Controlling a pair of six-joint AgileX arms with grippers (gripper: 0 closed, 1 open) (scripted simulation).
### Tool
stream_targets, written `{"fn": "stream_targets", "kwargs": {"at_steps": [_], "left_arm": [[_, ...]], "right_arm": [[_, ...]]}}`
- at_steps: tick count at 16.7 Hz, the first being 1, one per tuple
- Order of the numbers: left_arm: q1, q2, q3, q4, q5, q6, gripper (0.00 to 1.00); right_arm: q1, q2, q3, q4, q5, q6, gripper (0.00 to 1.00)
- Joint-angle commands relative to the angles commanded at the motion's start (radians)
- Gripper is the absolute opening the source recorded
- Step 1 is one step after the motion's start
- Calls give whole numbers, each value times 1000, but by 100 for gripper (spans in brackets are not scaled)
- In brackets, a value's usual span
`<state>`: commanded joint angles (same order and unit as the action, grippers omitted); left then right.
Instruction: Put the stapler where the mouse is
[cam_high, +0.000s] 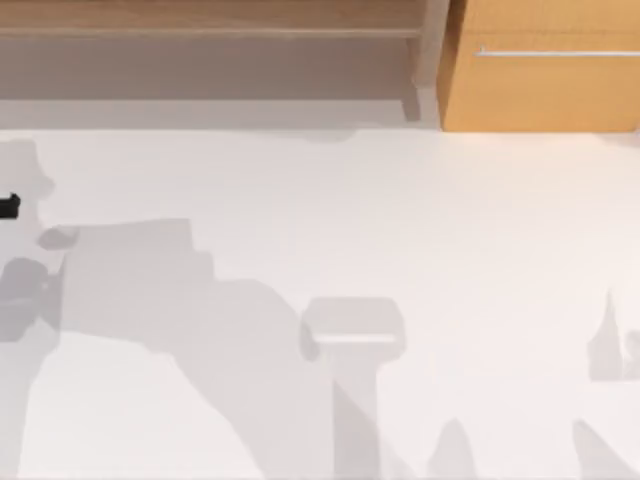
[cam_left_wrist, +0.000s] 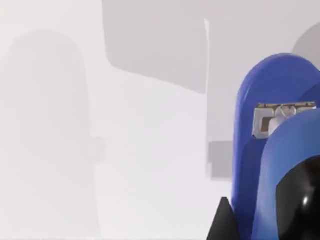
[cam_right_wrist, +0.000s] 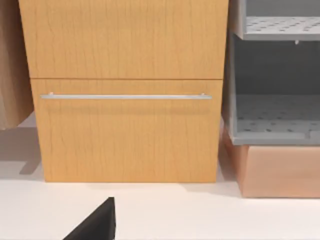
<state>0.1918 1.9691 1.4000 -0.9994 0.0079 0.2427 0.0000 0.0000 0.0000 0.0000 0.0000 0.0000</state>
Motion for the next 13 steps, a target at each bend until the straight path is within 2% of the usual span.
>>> {"fn": "stream_targets", "kwargs": {"at_steps": [13], "left_arm": [[-73, -25, -10, 112, 62, 65, 0]], "right_arm": [[0, 0, 0, 0, 0, 0, 100]]}}
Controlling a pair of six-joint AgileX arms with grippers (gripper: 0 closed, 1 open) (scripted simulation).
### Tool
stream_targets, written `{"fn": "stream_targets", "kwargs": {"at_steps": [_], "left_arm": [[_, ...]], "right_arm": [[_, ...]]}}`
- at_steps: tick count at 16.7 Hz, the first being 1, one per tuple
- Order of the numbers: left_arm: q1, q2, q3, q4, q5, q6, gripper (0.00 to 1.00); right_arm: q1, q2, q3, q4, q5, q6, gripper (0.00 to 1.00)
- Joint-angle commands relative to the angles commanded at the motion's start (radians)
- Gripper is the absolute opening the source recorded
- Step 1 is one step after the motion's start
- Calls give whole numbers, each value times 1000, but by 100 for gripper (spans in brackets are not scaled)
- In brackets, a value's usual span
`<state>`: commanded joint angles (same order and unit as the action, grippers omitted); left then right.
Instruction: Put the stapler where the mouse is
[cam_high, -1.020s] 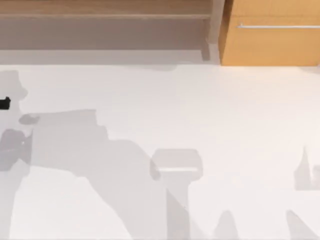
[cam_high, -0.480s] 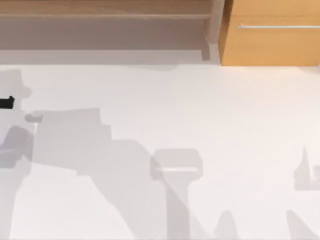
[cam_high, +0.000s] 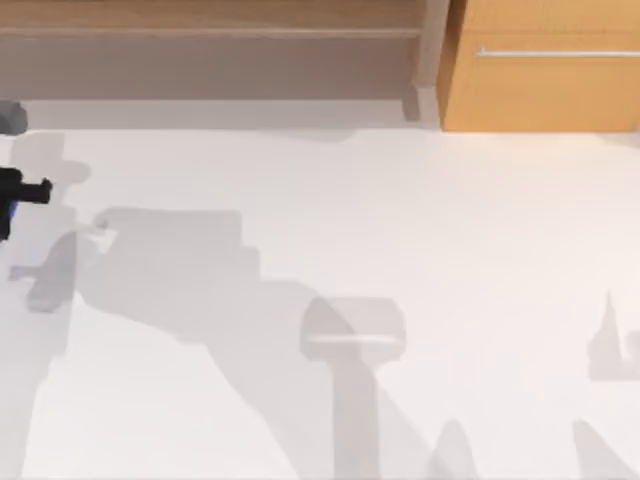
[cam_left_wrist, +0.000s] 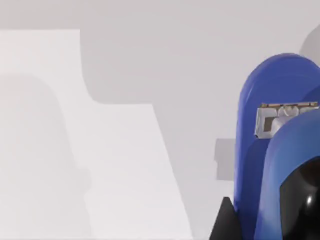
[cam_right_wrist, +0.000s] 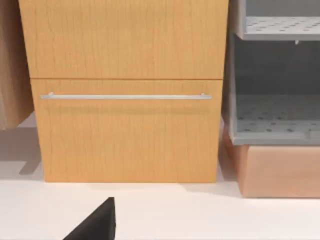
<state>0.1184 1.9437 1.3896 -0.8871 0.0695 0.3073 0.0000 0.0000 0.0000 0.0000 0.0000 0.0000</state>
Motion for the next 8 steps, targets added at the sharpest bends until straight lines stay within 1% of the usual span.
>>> {"fn": "stream_targets", "kwargs": {"at_steps": [8], "left_arm": [[24, -2, 0, 25, -21, -19, 0]], "right_arm": [[0, 0, 0, 0, 0, 0, 100]]}}
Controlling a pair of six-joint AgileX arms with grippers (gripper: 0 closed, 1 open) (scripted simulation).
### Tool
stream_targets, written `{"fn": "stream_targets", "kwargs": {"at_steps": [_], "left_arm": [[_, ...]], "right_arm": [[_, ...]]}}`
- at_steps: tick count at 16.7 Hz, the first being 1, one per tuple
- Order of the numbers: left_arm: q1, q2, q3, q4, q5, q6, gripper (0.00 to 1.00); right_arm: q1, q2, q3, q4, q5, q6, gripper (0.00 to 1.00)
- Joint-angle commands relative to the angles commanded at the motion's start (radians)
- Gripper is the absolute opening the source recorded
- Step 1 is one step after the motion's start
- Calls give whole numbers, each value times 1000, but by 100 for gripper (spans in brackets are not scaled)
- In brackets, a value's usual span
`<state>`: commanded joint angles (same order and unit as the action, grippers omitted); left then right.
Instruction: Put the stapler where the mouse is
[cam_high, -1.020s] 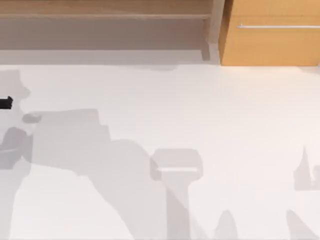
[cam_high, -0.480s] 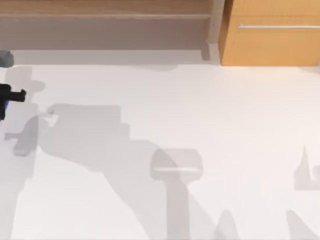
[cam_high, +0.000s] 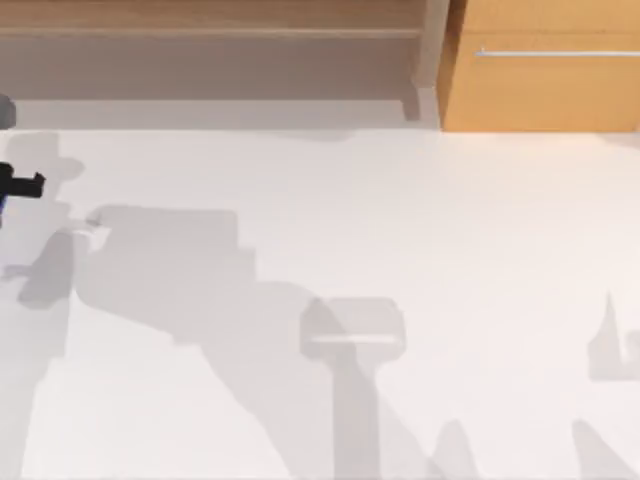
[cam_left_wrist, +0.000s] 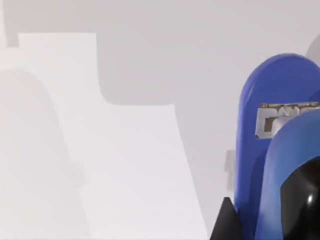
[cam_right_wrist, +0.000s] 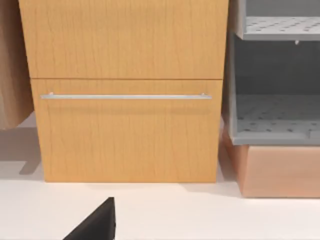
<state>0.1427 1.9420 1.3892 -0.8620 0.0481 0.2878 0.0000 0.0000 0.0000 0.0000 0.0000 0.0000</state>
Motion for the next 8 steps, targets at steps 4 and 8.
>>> {"fn": "stream_targets", "kwargs": {"at_steps": [4, 8], "left_arm": [[29, 21, -12, -15, -20, -24, 0], [51, 65, -43, -29, -36, -43, 0]], "right_arm": [[0, 0, 0, 0, 0, 0, 100], [0, 0, 0, 0, 0, 0, 100]]}}
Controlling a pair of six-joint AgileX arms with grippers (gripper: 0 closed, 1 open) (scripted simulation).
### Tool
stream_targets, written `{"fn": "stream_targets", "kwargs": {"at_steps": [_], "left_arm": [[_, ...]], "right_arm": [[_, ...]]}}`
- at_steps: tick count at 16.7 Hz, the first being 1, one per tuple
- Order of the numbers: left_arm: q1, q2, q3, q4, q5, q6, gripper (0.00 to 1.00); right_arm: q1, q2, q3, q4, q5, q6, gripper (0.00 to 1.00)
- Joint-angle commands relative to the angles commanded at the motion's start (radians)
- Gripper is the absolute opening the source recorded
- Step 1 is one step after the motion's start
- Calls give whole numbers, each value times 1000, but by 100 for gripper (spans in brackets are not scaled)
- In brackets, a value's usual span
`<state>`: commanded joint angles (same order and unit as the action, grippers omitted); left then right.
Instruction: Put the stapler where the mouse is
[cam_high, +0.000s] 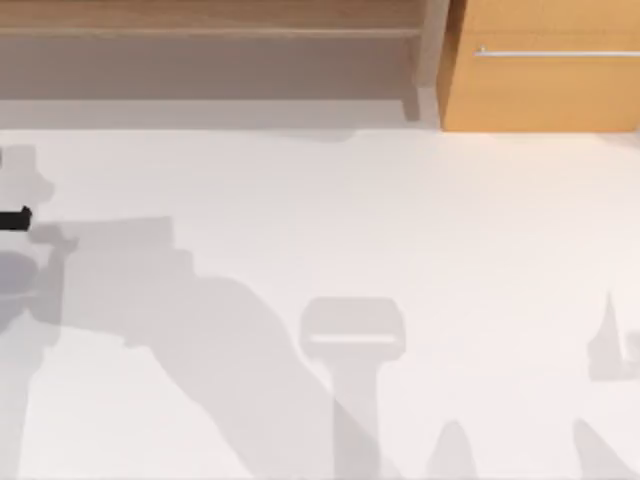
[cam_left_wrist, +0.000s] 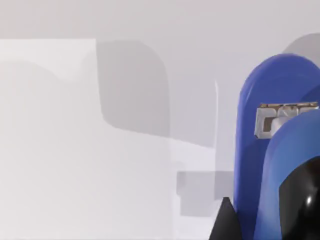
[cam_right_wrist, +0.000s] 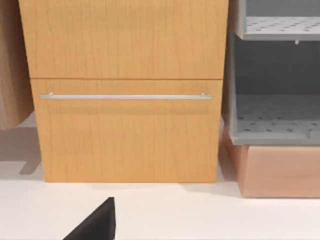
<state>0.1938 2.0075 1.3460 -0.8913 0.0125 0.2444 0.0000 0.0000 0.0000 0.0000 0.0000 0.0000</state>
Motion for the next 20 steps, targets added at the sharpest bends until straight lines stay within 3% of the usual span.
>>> {"fn": "stream_targets", "kwargs": {"at_steps": [5, 18, 20], "left_arm": [[2, 9, -9, -1, -1, -2, 0], [2, 9, -9, -1, -1, -2, 98], [2, 9, -9, -1, -1, -2, 100]], "right_arm": [[0, 0, 0, 0, 0, 0, 100], [0, 0, 0, 0, 0, 0, 100], [0, 0, 0, 0, 0, 0, 100]]}}
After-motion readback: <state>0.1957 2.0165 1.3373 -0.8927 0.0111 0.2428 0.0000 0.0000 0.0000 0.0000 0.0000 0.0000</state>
